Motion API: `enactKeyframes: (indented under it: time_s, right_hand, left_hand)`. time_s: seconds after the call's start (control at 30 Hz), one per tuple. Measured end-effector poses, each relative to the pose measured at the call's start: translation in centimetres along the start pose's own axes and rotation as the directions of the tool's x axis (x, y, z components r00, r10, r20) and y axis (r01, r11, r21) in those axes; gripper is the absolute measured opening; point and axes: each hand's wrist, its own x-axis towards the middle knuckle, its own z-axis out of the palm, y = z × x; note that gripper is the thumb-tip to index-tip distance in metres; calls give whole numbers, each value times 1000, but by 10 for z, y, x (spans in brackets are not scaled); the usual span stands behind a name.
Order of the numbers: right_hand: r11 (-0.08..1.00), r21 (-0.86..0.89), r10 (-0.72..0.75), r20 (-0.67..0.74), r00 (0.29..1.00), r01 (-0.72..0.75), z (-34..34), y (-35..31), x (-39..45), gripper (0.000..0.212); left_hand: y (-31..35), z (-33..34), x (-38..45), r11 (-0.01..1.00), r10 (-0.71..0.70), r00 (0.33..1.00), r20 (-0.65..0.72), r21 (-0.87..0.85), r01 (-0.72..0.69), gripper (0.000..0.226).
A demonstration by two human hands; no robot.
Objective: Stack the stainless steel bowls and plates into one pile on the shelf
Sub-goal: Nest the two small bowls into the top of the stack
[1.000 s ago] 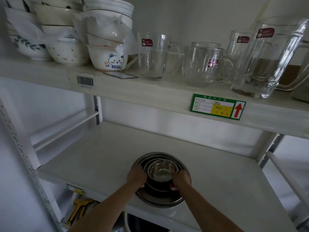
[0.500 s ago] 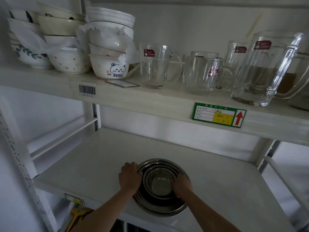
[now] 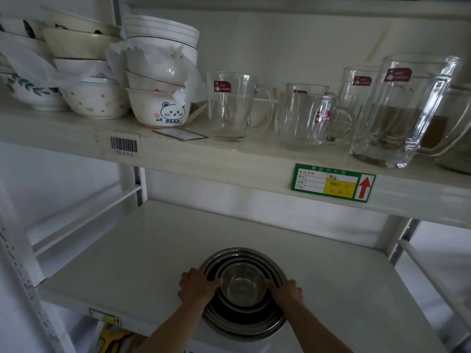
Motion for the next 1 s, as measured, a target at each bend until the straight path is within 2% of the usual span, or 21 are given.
enactKeyframes:
  time_s: [0.13,0.37,0.5,0.83,1.0]
  right_hand:
    - [997,70,19,-19,1000,-18,12,1,-1,88]
    - [998,58,19,-103,994,-13,20,3,-6,78]
    - [998,58,44,-131,990,-37,23,3,-4,81]
    - [998,-12,54,-183,982,-57,25,0,-8,74]
    - [1000,4,30,-173,984,-29,21,-1,-13,77]
  left_hand:
    - [-1,10,1,1000,-9,1000,-11,2,9,95]
    - [-4,18,-3,999,25,998,-52,-36,-27,91]
    - [-3,18,-3,999,21,999,-43,-48,-23,88]
    - [-2,20,-2,999,30,999,-43,-27,-32,100]
    - [-3,21,-4,999,49,997,-57,5,-49,102]
